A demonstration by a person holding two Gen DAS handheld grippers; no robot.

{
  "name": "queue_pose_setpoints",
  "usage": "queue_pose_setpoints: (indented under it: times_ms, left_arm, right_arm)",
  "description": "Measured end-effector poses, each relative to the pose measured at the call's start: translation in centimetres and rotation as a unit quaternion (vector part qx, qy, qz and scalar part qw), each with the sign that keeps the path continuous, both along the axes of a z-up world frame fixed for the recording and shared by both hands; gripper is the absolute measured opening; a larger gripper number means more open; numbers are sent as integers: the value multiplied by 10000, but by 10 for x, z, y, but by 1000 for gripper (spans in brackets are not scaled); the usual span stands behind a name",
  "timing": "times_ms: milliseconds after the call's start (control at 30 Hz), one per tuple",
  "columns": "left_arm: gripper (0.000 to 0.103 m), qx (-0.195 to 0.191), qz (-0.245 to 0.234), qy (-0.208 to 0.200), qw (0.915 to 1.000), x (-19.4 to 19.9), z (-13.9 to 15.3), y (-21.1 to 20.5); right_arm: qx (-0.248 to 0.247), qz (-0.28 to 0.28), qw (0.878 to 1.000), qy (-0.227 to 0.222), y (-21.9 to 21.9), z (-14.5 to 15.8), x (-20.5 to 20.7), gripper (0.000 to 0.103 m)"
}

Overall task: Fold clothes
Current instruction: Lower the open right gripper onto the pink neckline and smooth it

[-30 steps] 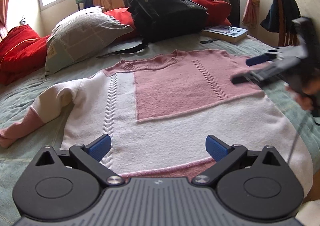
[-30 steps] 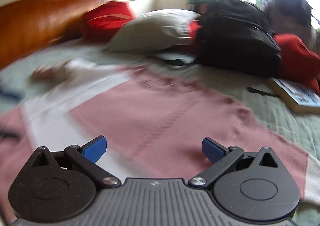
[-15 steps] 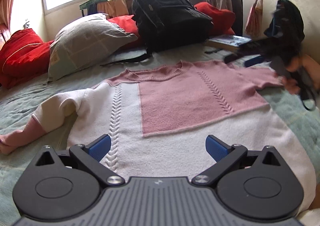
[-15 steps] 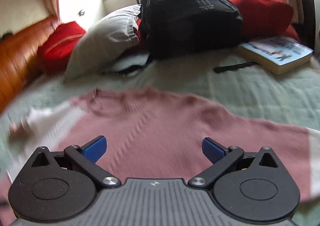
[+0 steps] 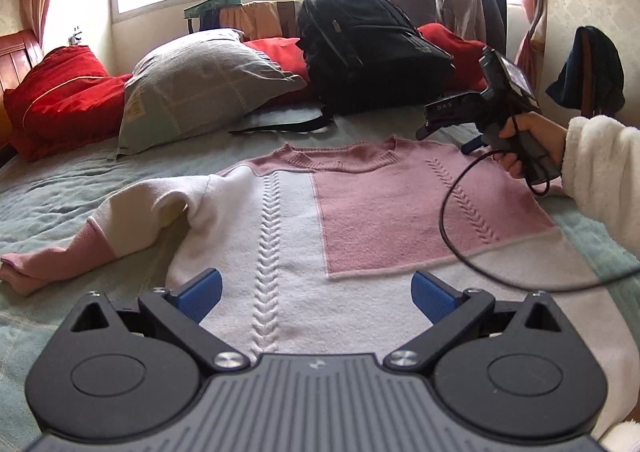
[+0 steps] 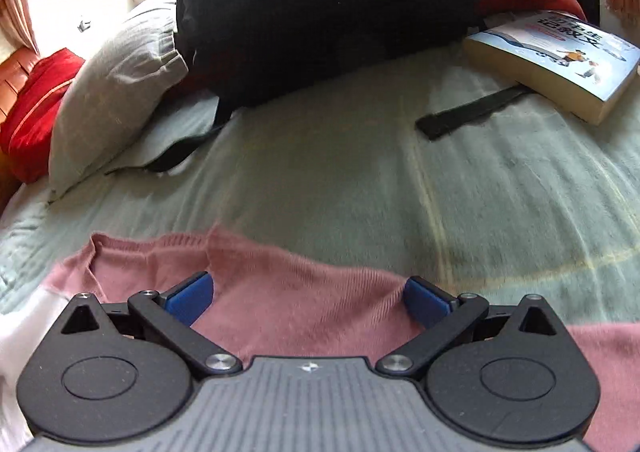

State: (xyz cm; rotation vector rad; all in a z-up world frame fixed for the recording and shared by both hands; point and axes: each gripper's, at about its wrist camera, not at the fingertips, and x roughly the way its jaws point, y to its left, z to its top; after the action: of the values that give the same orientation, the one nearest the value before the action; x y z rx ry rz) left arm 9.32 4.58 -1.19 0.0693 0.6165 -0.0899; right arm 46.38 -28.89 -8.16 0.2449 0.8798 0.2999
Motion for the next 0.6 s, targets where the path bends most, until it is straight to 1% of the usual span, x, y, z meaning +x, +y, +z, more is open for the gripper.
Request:
queue_pose_setpoints:
  times_ms: [100, 167, 233, 267, 333, 433, 533, 600]
  left_arm:
    - [101, -8, 53, 7, 10000, 2, -2, 5]
    - [101, -29, 80, -8, 10000, 3, -2, 7]
    - [101, -49, 82, -24, 10000, 3, -1, 9]
    - [101, -52, 79, -29, 10000, 2, -1, 9]
    - [101, -50, 88, -15, 9999, 1, -2, 10]
    - [101, -55, 135, 3, 9999, -2, -2, 13]
    - [101, -64, 180, -4, 9998, -5, -2, 15]
    - [101, -76, 184, -1, 9998, -5, -2, 15]
  right_arm:
    - [81, -54, 10000, 19, -2, 15, -5, 103]
    - [306, 205, 9993, 14, 4, 23, -11, 103]
    - [475, 477, 9975, 216, 12, 20, -10, 103]
    - [417, 552, 9972, 286, 19, 15, -8, 103]
    - [137, 540, 9980, 303, 31, 1, 2, 103]
    - [62, 507, 9987, 37, 35, -9, 14, 103]
    - [212, 460, 9987, 13, 25, 6, 11, 103]
    - [150, 396, 9991, -71, 11, 22, -2, 103]
